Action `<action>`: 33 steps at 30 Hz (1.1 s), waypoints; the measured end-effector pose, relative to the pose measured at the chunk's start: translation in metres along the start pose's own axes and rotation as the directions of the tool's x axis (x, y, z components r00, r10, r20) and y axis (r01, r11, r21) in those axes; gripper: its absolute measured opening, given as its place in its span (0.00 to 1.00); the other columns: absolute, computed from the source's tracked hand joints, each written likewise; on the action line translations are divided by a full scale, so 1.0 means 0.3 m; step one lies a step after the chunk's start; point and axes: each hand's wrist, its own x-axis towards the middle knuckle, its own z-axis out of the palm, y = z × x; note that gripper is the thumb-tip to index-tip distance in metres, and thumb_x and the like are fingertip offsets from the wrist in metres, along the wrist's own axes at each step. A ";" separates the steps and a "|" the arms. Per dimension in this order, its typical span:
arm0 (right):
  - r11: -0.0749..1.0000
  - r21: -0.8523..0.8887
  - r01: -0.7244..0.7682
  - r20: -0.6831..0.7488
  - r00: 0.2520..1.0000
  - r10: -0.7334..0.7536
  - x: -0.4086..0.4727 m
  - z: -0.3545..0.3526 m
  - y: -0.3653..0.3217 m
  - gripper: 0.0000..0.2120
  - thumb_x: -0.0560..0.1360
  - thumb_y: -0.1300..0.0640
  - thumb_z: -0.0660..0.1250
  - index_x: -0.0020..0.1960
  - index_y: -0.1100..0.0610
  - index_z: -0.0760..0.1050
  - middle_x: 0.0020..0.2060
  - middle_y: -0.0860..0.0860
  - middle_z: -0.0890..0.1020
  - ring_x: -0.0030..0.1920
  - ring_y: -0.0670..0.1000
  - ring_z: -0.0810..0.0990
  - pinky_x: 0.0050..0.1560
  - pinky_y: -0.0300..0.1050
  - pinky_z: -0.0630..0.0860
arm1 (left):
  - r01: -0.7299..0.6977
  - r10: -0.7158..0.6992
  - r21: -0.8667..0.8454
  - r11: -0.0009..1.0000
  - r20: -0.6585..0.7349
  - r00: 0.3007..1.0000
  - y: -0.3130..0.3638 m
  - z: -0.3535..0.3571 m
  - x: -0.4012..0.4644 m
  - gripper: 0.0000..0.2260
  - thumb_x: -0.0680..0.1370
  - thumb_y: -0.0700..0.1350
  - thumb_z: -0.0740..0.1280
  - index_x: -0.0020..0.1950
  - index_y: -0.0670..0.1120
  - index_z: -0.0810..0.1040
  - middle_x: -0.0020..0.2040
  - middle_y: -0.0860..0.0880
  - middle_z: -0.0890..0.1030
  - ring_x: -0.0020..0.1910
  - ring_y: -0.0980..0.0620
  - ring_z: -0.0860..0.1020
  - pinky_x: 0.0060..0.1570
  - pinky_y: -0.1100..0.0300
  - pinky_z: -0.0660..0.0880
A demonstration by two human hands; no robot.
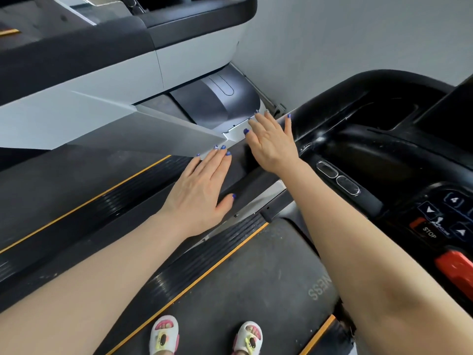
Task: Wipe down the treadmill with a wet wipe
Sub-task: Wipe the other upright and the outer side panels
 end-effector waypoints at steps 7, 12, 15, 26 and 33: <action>0.998 0.024 -0.061 -0.110 0.992 0.064 -0.060 0.037 -0.044 0.29 0.82 0.44 0.40 0.69 0.56 0.71 0.76 0.52 0.66 0.80 0.54 0.53 0.78 0.64 0.42 | 0.003 -0.008 0.177 0.984 0.030 1.000 -0.071 0.028 -0.154 0.35 0.81 0.59 0.50 0.81 0.38 0.56 0.81 0.40 0.57 0.81 0.43 0.57 0.77 0.44 0.61; 0.990 0.108 -0.088 -0.085 0.992 0.097 -0.295 0.122 -0.135 0.36 0.80 0.39 0.39 0.82 0.58 0.50 0.82 0.53 0.48 0.81 0.54 0.42 0.77 0.56 0.36 | 0.000 -0.002 0.156 0.988 0.010 1.000 -0.060 0.031 -0.147 0.36 0.79 0.59 0.51 0.81 0.37 0.54 0.81 0.38 0.56 0.81 0.42 0.56 0.77 0.43 0.61; 0.993 0.097 -0.065 -0.066 0.995 0.071 -0.312 0.126 -0.134 0.37 0.80 0.38 0.39 0.82 0.59 0.47 0.82 0.52 0.45 0.81 0.53 0.40 0.76 0.53 0.31 | 0.004 -0.005 0.153 0.988 0.003 1.000 -0.064 0.035 -0.147 0.37 0.79 0.58 0.54 0.81 0.37 0.54 0.82 0.38 0.55 0.81 0.42 0.55 0.76 0.43 0.62; 0.989 -0.104 -0.107 -0.104 0.990 0.096 0.008 0.062 -0.133 0.40 0.77 0.39 0.33 0.60 0.58 0.79 0.70 0.53 0.73 0.77 0.53 0.61 0.78 0.63 0.43 | 0.027 -0.033 0.155 0.988 0.040 0.999 -0.053 0.025 -0.148 0.42 0.76 0.57 0.66 0.82 0.38 0.53 0.82 0.39 0.54 0.81 0.42 0.54 0.78 0.45 0.60; 0.995 0.089 -0.048 -0.052 0.997 0.053 -0.352 0.130 -0.259 0.36 0.80 0.40 0.39 0.82 0.59 0.49 0.82 0.53 0.49 0.82 0.54 0.42 0.77 0.54 0.34 | 0.030 -0.036 0.119 0.992 0.050 0.998 -0.055 0.015 -0.148 0.42 0.75 0.57 0.68 0.81 0.38 0.56 0.81 0.38 0.56 0.81 0.42 0.56 0.76 0.43 0.62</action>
